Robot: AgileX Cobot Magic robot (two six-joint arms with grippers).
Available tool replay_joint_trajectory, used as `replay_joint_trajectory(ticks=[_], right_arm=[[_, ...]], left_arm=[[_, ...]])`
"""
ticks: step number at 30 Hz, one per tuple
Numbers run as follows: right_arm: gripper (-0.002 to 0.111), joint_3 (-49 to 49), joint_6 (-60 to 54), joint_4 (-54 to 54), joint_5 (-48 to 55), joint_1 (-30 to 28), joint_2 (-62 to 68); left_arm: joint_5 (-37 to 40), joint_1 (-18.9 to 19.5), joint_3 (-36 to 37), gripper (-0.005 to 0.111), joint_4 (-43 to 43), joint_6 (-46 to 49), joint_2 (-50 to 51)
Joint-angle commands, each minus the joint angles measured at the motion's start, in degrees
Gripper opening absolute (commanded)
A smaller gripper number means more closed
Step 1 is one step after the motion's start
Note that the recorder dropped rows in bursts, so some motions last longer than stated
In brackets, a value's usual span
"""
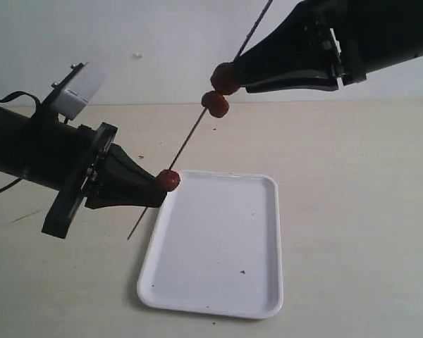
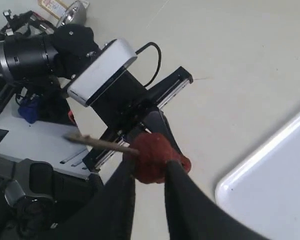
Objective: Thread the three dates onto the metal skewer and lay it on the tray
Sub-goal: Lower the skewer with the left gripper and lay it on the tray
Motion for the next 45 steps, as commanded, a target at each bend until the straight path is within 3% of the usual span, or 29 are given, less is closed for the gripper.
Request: replay_joint_trajectory(ticks=[1,10,16,22,28,34,37,45], right_arm=[[0.023,0.16,0.53,-3.54,0.34,0.11,-0.45],[0.023,0.16,7.06,-12.84,-3.18,0.11,-5.28],[0.023,0.16,16.4,-26.58,-7.24,-1.89,-11.97],[0.023,0.16,24.67,-39.04,-6.91,-3.01,-18.58],[0.023,0.16,27.93,-43.18,-6.67,-3.01,-20.13],[0.023,0.16,28.06,-43.18,-6.68,-3.01,-20.02],[0.023,0.16,28.29,-43.18,-6.68,-3.01,-20.02],[0.023,0.16,28.31,-43.18,-6.78,-3.01,-20.02]], left_arm=[[0.42,-0.18,0.05,0.0,-2.53,0.22,-0.11],[0.42,-0.18,0.05,0.0,-5.32,-1.96,-0.11],[0.42,-0.18,0.05,0.0,-5.4,-5.55,-0.11],[0.42,-0.18,0.05,0.0,-5.7,-33.37,-0.11],[-6.4,-3.46,-1.71,0.0,-3.47,-46.53,-0.11],[-18.47,-11.96,-7.02,0.0,14.04,-71.78,-0.11],[-23.68,-14.14,-7.12,0.0,20.67,-84.46,0.29],[-24.71,-19.05,-7.39,0.0,22.66,-93.31,6.63]])
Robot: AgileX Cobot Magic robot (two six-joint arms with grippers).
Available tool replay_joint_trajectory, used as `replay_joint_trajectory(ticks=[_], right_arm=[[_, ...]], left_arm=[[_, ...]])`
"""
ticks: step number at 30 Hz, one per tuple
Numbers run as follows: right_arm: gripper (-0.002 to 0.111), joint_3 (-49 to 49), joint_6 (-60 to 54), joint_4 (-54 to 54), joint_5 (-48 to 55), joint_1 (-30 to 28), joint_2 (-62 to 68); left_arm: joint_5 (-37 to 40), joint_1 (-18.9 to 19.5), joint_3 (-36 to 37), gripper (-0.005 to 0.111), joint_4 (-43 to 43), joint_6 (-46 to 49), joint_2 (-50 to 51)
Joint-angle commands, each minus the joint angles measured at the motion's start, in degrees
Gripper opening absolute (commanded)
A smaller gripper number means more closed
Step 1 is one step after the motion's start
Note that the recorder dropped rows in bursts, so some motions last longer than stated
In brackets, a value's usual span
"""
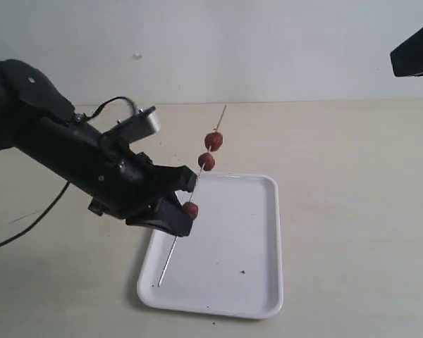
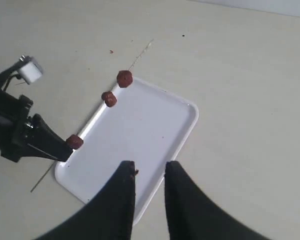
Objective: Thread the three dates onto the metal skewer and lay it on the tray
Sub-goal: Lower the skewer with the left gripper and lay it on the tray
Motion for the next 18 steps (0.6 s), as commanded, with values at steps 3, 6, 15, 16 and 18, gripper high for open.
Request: replay_joint_trajectory(ticks=[3,6,15,16,18], right_arm=[[0.023,0.16,-0.02,-0.44,-0.39,-0.25,-0.21],[0.023,0.16,-0.02,-0.44,-0.39,-0.25,-0.21],[0.023,0.16,-0.02,-0.44,-0.17,-0.25,-0.21],[0.023,0.16,-0.02,-0.44,-0.17,-0.25,-0.21],[0.023,0.16,-0.02,-0.44,-0.17,-0.25,-0.21]], left_arm=[[-3.02,-4.68,-1.48,0.0,-0.14,-5.31,5.62],[-3.57,-4.8,-2.12,0.0,-2.32,-7.21,8.45],[-3.8,-4.8,-5.72,0.0,-3.25,-8.42,13.27],[-3.8,-4.8,-6.04,0.0,-3.25,-8.54,13.57],[-4.09,-4.8,-6.59,0.0,-3.25,-8.76,13.99]])
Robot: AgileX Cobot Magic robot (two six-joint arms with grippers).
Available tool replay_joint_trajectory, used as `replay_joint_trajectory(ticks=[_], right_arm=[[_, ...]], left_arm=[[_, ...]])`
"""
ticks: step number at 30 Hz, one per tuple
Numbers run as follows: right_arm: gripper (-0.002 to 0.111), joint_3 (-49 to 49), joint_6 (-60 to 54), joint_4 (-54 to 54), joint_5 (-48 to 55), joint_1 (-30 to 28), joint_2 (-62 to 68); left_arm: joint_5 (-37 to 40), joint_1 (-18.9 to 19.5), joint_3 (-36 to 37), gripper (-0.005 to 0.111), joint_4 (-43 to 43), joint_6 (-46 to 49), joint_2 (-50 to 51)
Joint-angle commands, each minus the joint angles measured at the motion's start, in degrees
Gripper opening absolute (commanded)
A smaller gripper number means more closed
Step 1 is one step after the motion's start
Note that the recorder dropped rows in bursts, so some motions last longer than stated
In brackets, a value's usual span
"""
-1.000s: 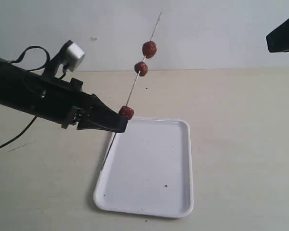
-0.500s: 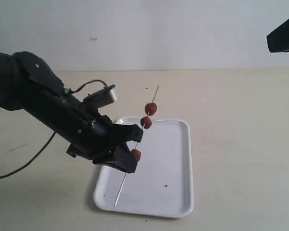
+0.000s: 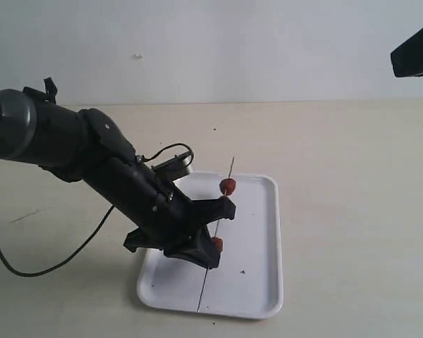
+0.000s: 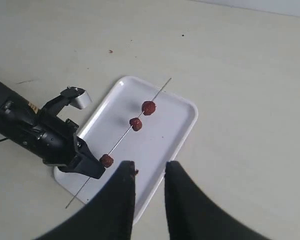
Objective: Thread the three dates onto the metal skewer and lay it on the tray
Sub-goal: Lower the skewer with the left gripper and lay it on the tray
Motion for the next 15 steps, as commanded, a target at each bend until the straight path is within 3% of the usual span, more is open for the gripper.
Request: replay_joint_trajectory(ticks=[1,5,15], right_arm=[[0.023,0.16,-0.02,-0.26,-0.17,-0.25,-0.21],[0.023,0.16,-0.02,-0.26,-0.39,-0.25,-0.21],[0.023,0.16,-0.02,-0.26,-0.74,-0.25,-0.21]], left_arm=[[-1.49,-0.17,-1.6,0.0,-0.73,-0.86,0.85],[-1.87,-0.17,-1.6,0.002,0.61,-0.85,0.85],[-1.95,-0.17,-1.6,0.036,1.85,-0.85,0.85]])
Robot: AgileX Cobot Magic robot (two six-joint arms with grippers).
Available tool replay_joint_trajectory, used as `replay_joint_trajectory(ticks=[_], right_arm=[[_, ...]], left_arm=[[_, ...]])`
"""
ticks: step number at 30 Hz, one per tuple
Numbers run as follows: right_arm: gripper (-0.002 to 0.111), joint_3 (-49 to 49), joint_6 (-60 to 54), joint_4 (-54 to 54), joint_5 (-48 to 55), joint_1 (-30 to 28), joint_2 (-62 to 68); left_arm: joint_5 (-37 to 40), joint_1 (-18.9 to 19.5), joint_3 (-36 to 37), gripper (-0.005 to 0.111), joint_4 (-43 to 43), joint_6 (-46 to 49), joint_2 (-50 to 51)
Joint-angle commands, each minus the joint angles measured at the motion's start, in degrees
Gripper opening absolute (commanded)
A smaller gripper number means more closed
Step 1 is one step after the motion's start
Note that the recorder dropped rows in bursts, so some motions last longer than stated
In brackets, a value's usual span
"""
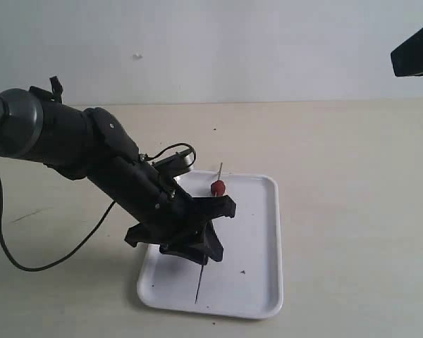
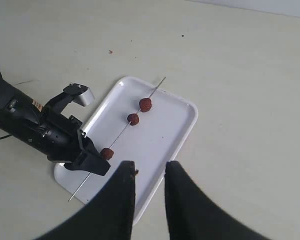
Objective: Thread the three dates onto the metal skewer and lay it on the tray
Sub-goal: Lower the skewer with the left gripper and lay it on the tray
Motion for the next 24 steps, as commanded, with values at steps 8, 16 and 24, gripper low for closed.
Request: replay_joint_trajectory(ticks=[8,16,24], right_arm=[[0.023,0.16,-0.04,-0.26,-0.63,-0.25,-0.21],[0.023,0.16,-0.04,-0.26,-0.63,-0.25,-0.21],[0.023,0.16,-0.04,-0.26,-0.63,-0.25,-0.21]], left_arm=[[1.03,-0.07,-0.29,0.046,0.03,-1.59,-0.1],[5.71,-0.06,-0.29,0.046,-0.08,-2.29,-0.1],[10.04,-0.06,-1.65,0.046,0.01,-3.14,-0.1]])
